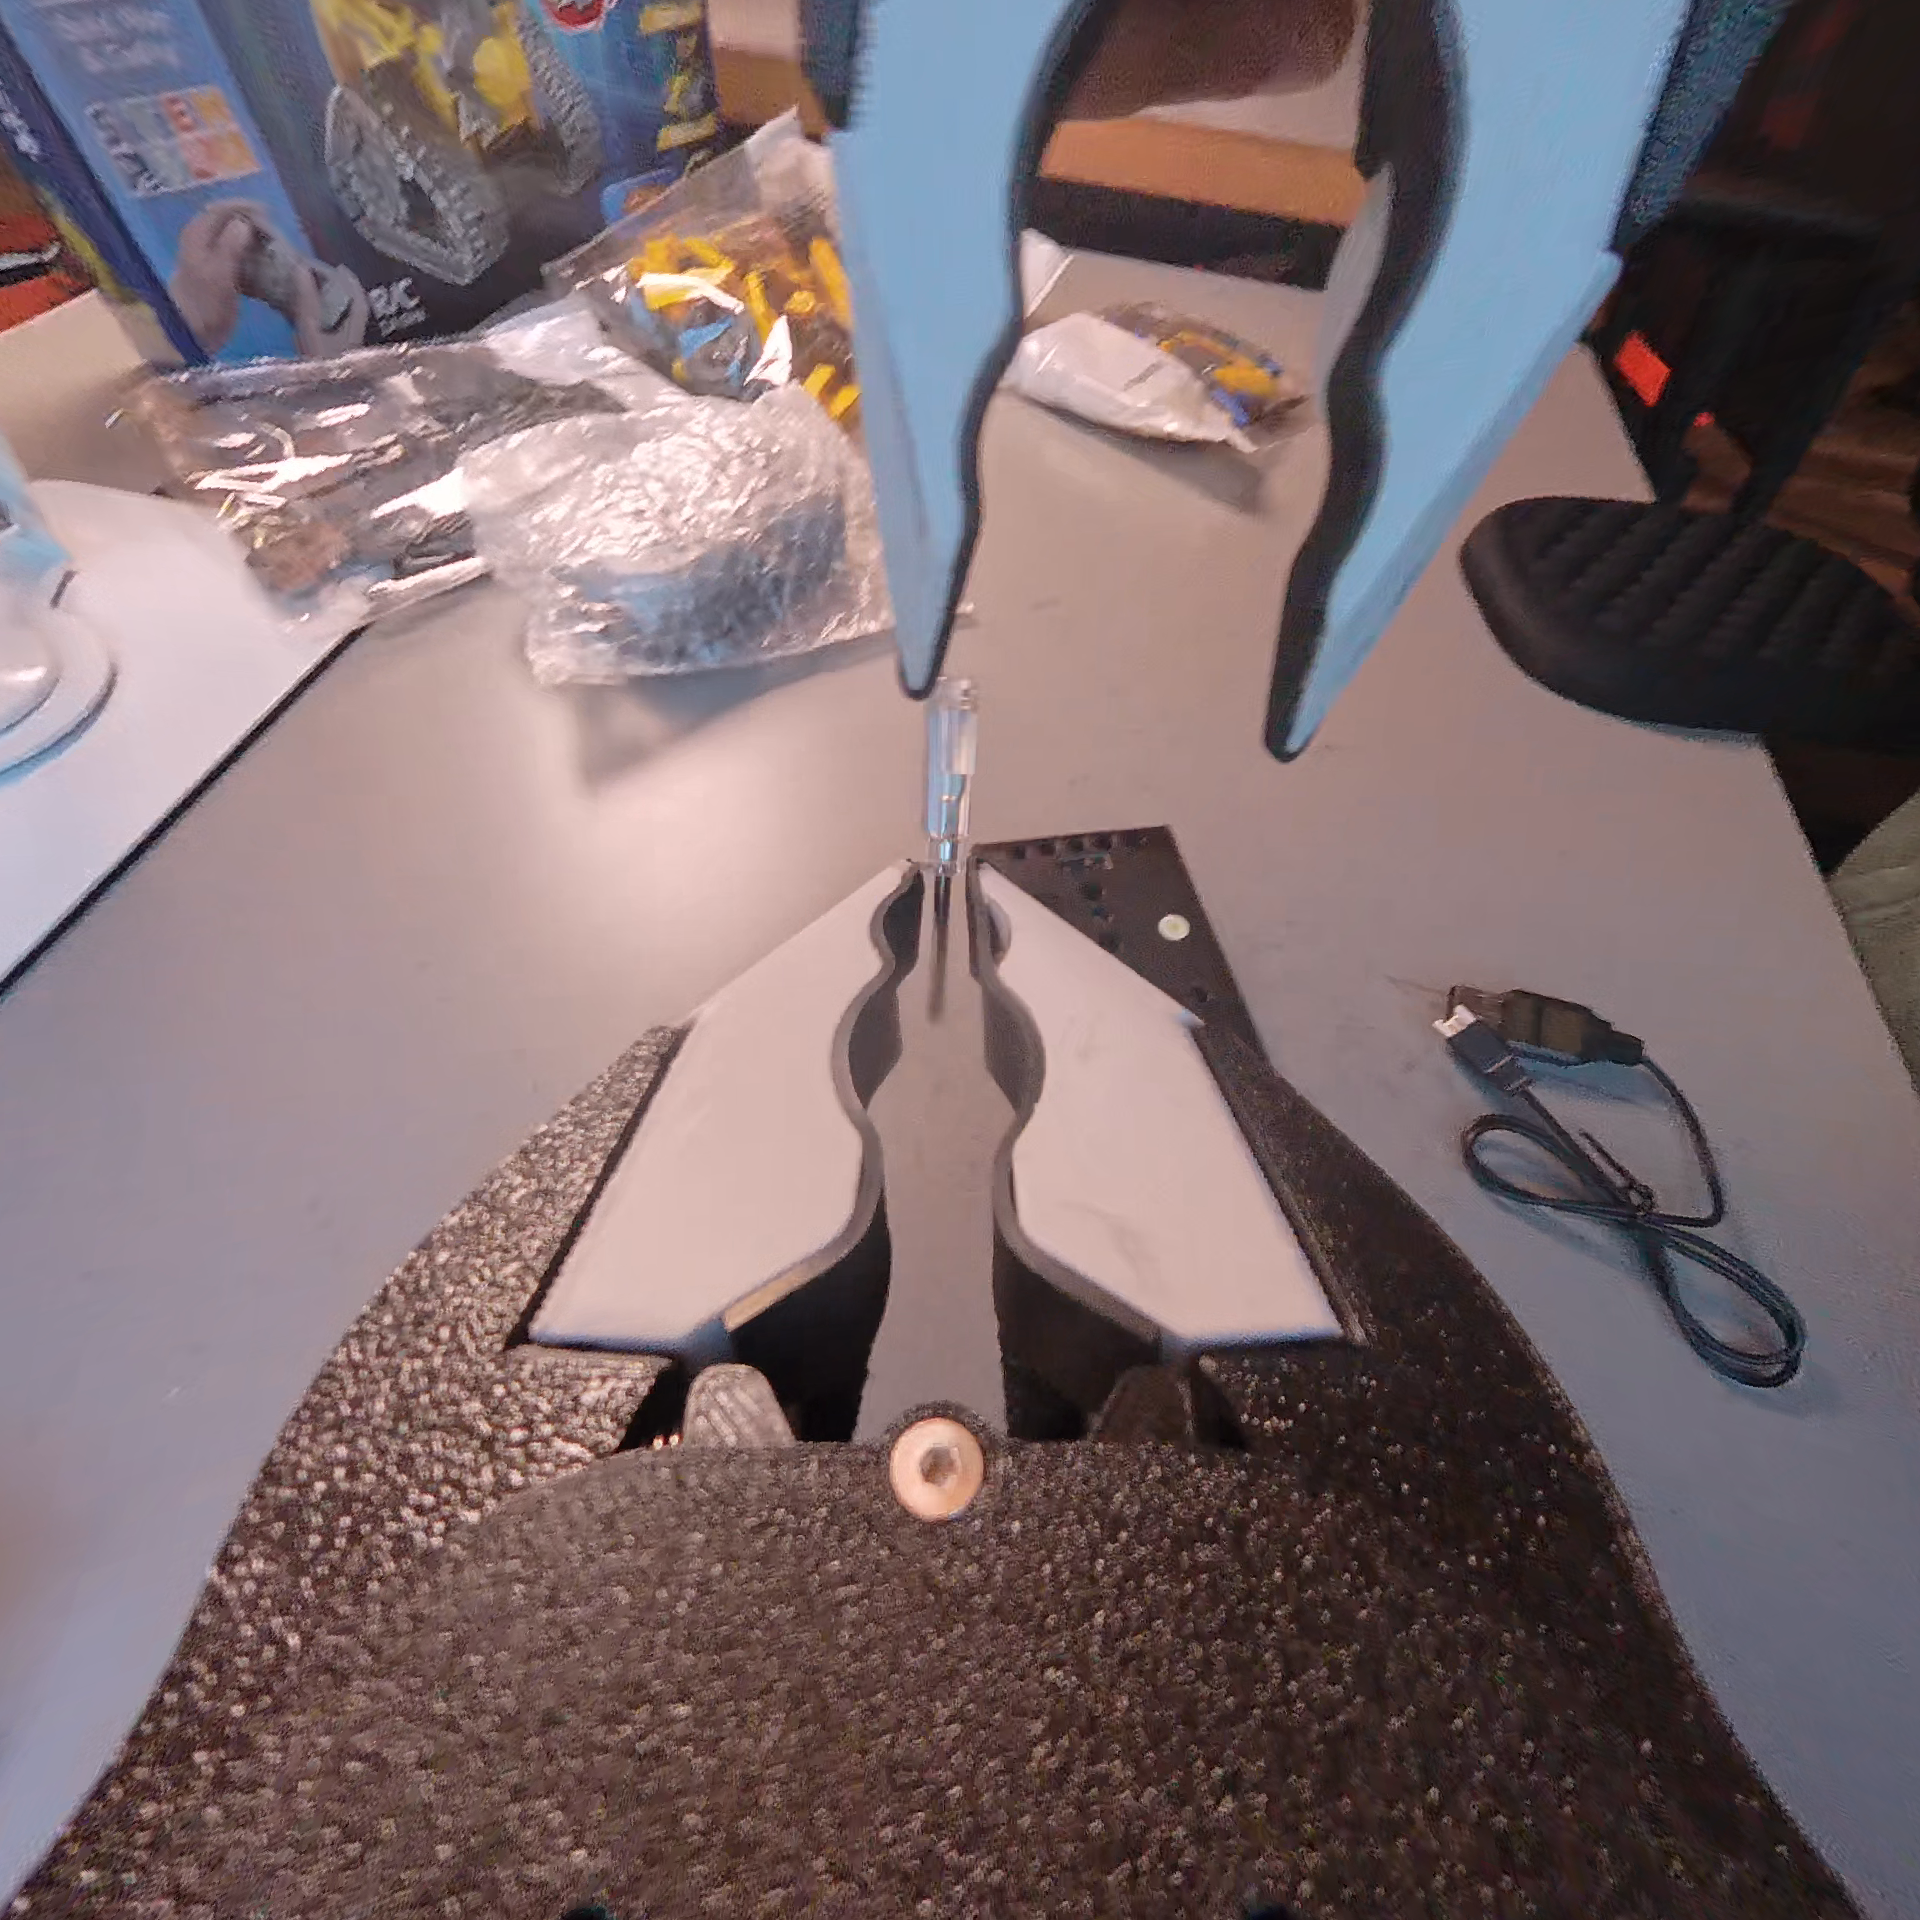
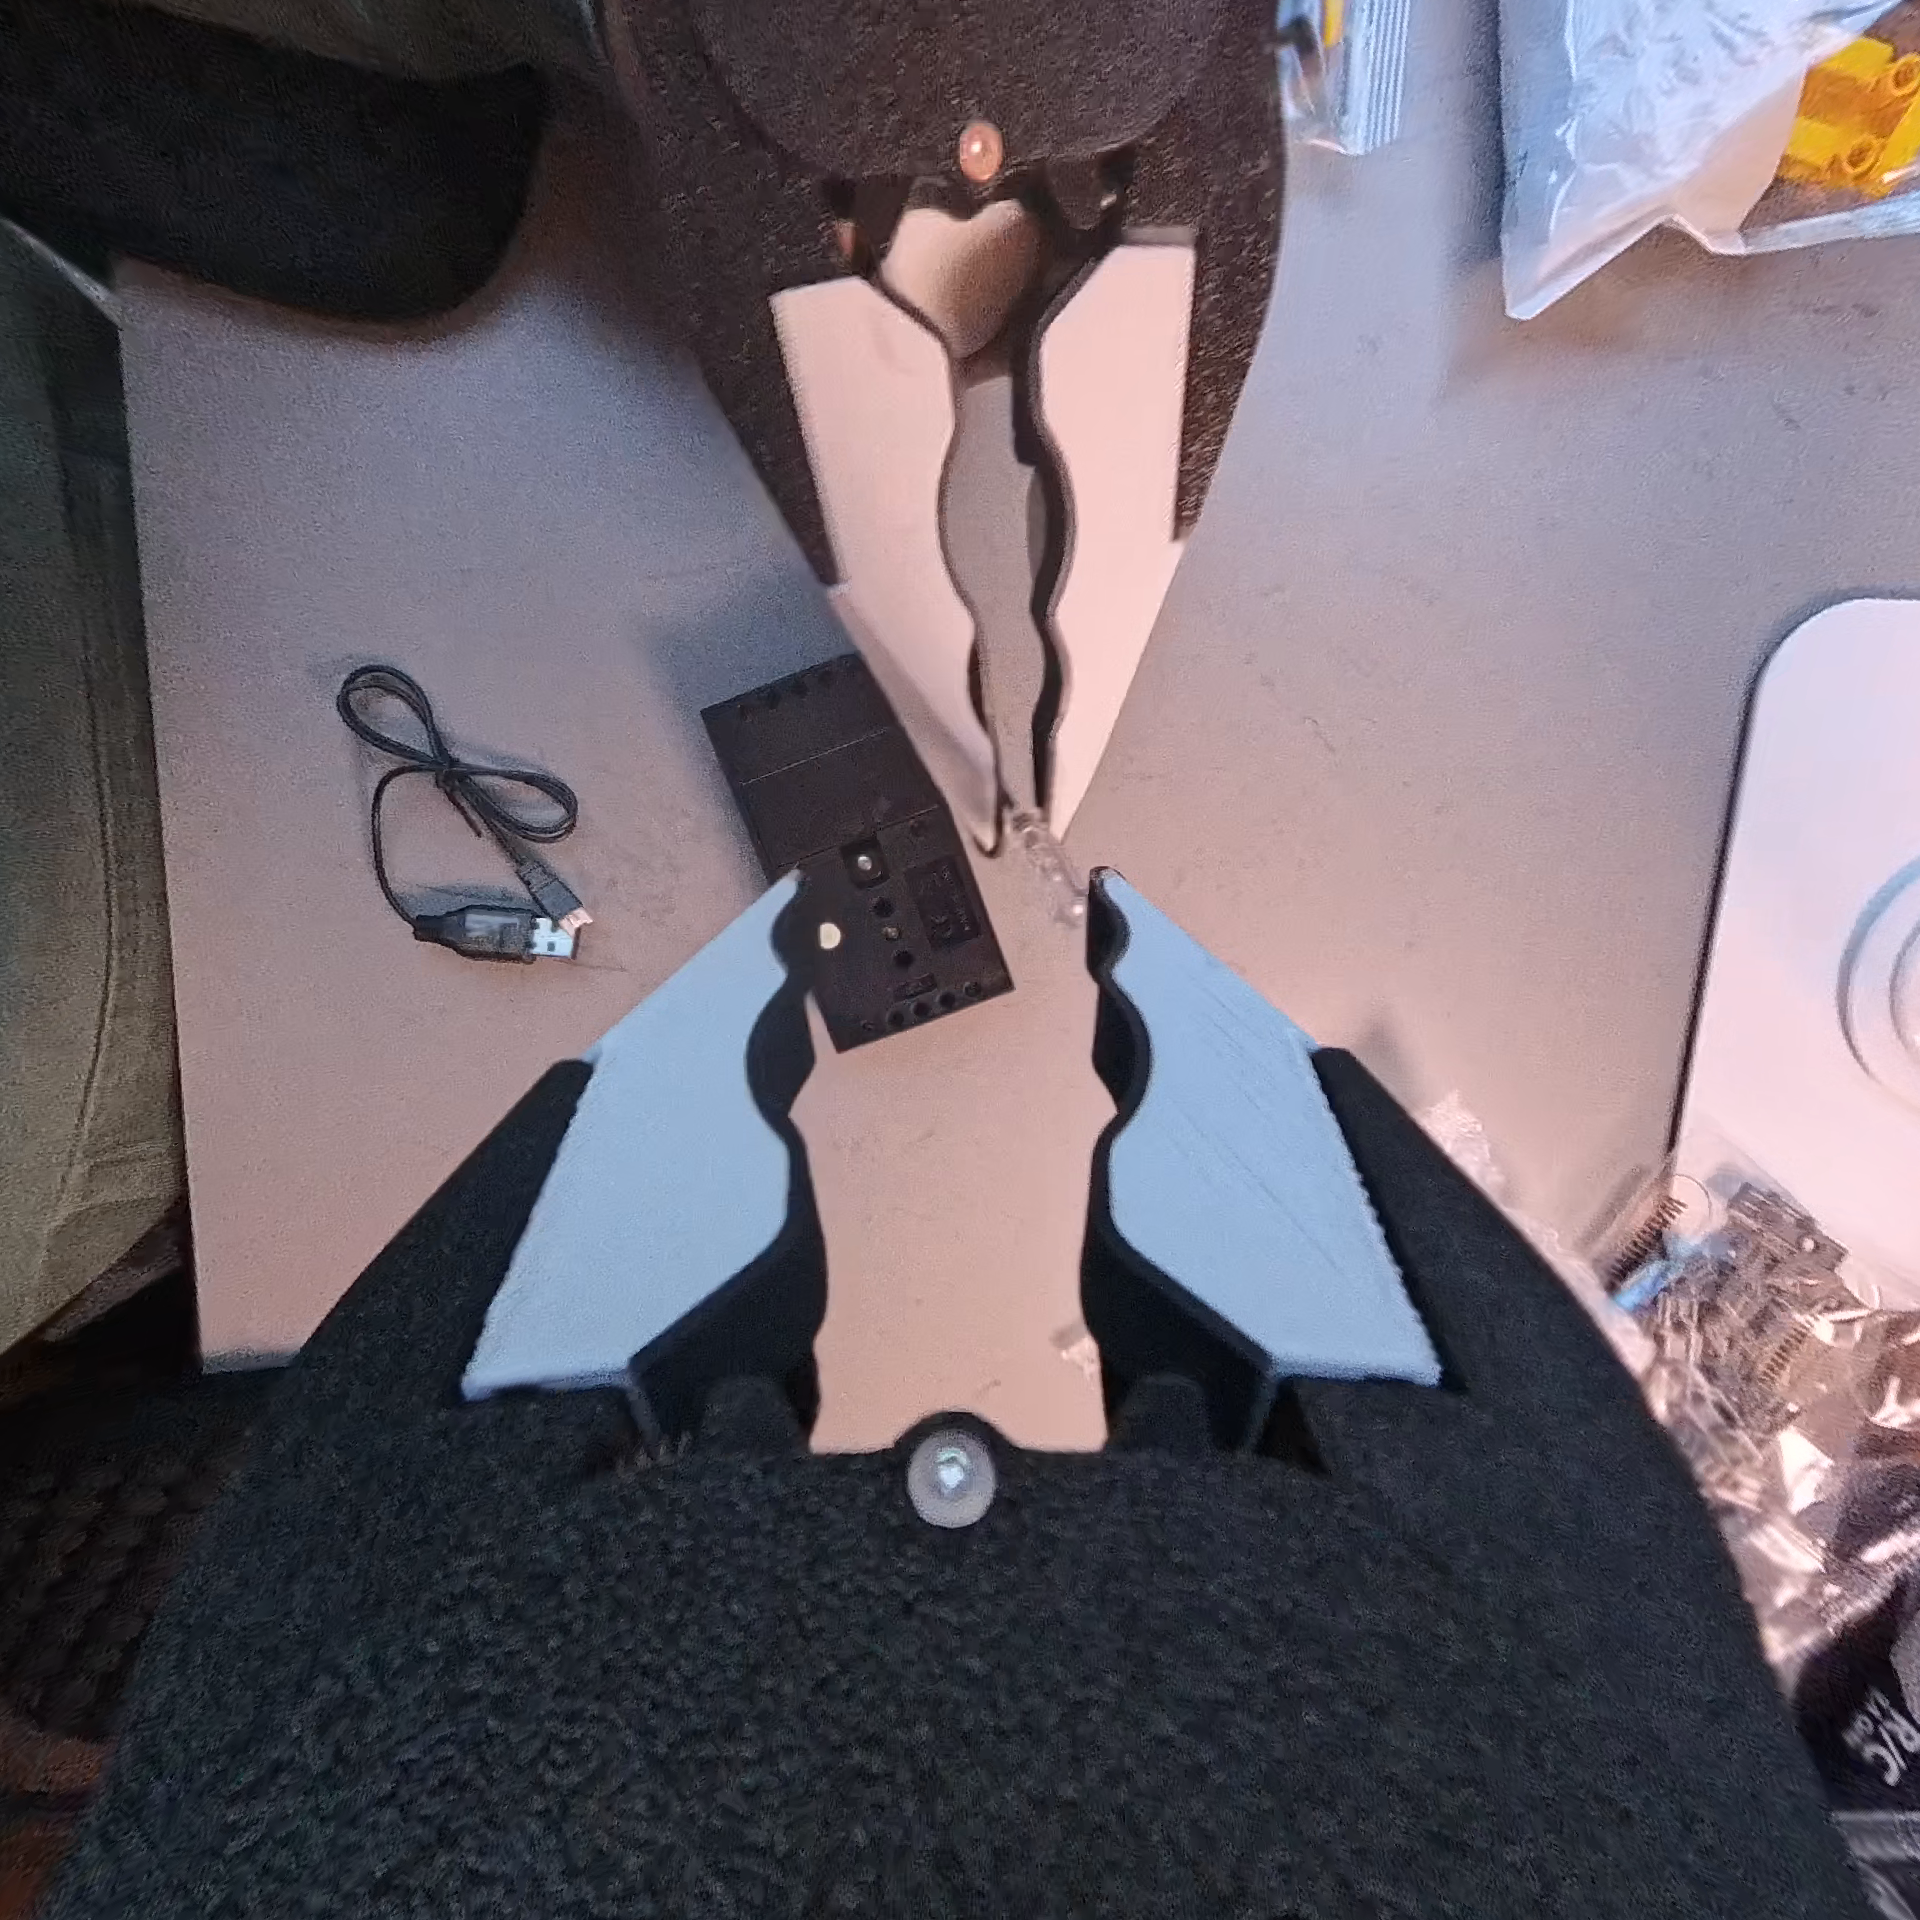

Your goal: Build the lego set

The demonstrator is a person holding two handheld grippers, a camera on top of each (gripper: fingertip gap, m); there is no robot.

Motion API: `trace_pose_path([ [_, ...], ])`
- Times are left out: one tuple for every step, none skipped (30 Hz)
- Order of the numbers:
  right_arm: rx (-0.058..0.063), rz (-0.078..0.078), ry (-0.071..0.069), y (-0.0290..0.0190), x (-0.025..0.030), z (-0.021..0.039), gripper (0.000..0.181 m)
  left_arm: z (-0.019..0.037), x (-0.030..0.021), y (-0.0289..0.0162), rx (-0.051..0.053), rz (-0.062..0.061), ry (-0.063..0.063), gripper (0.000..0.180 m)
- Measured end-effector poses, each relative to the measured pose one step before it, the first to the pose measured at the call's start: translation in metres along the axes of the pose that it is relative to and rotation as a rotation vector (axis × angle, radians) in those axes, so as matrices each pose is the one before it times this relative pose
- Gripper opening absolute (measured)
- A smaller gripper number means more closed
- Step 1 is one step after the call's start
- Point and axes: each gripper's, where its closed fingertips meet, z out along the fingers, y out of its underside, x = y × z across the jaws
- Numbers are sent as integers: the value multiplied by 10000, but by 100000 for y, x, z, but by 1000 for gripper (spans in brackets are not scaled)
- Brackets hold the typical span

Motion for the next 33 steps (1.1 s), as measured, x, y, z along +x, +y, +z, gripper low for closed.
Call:
trace_pose_path([
  [173, -286, -1, 554, -290, 384, 53, -216, -701, 586, -356, -104, -376, 6],
  [-71, -453, 128, 1007, -227, 773, 59, -85, -621, 875, -506, -120, -331, 6],
  [-156, -443, 86, 1142, -411, 1067, 68, 49, -389, 939, -526, -122, -178, 6],
  [-112, -306, 99, 951, -414, 1206, 73, 120, -295, 693, -343, -117, -137, 6],
  [-57, -275, 148, 689, -295, 1189, 77, 128, -166, 434, -200, -130, -68, 6],
  [5, -241, 186, 402, -175, 1042, 80, 162, 40, 357, -197, -112, 58, 6],
  [1, -206, 218, 256, 11, 821, 80, 182, 5, 383, -216, -85, 7, 6],
  [29, -150, 62, 125, -105, 540, 75, 208, -43, 401, -215, -31, -42, 6],
  [7, -124, -45, 122, -180, 282, 62, 223, 66, 368, -173, 13, 20, 6],
  [116, -73, -16, -42, -132, 40, 59, 210, 178, 224, -80, 16, 92, 6],
  [48, -114, -46, 109, -165, -92, 59, 157, 137, 138, -68, 13, 72, 6],
  [53, -174, 1, 158, -210, -135, 58, 59, 46, 40, -37, 37, 5, 6],
  [131, -241, 272, 71, 10, -151, 58, -6, 110, -55, 35, 34, 54, 7],
  [113, -271, 379, 75, 78, -180, 58, -62, 234, -89, 63, 17, 159, 7],
  [69, -303, 407, 94, 14, -214, 58, -92, 353, -137, 98, 5, 247, 11],
  [90, -355, 455, 29, 15, -251, 58, -137, 531, -277, 182, -45, 377, 17],
  [189, -309, 520, -146, 41, -306, 58, -216, 714, -470, 305, -113, 517, 22],
  [202, -185, 473, -190, -3, -306, 58, -281, 777, -637, 395, -173, 571, 26],
  [180, -166, 552, -163, 112, -301, 58, -325, 712, -649, 410, -218, 541, 30],
  [143, -251, 620, -121, 216, -316, 58, -295, 638, -556, 349, -253, 490, 36],
  [98, -349, 754, -62, 413, -329, 58, -214, 549, -343, 226, -257, 417, 43],
  [73, -343, 672, -69, 377, -343, 58, -97, 428, -84, 80, -196, 308, 49],
  [100, -288, 666, -153, 453, -348, 57, 43, 340, 145, -47, -117, 205, 56],
  [79, -284, 625, -167, 477, -311, 57, 141, 139, 153, -47, -32, 49, 60],
  [60, -288, 293, -173, 38, -225, 57, 105, -34, -122, 79, 56, -103, 58],
  [92, -367, 435, -225, 123, -173, 57, 22, -115, -294, 118, 123, -187, 53],
  [84, -484, 427, -203, 42, -150, 57, -3, -90, -171, 5, 190, -199, 48],
  [39, -404, 306, -101, -38, -114, 57, -32, -113, 30, -100, 222, -204, 43],
  [93, -206, 205, -172, -51, -118, 57, -31, -319, 205, -195, 206, -310, 49],
  [110, -215, 326, -220, 219, -143, 57, 1, -563, 437, -298, 253, -439, 59],
  [152, -306, 264, -348, 290, -181, 57, -34, -384, 363, -193, 287, -292, 64],
  [109, -210, 107, -338, 218, -148, 57, -82, 65, 40, 47, 133, 40, 66],
  [123, -179, 171, -385, 362, -139, 57, -56, 406, -163, 145, -2, 286, 66],
])
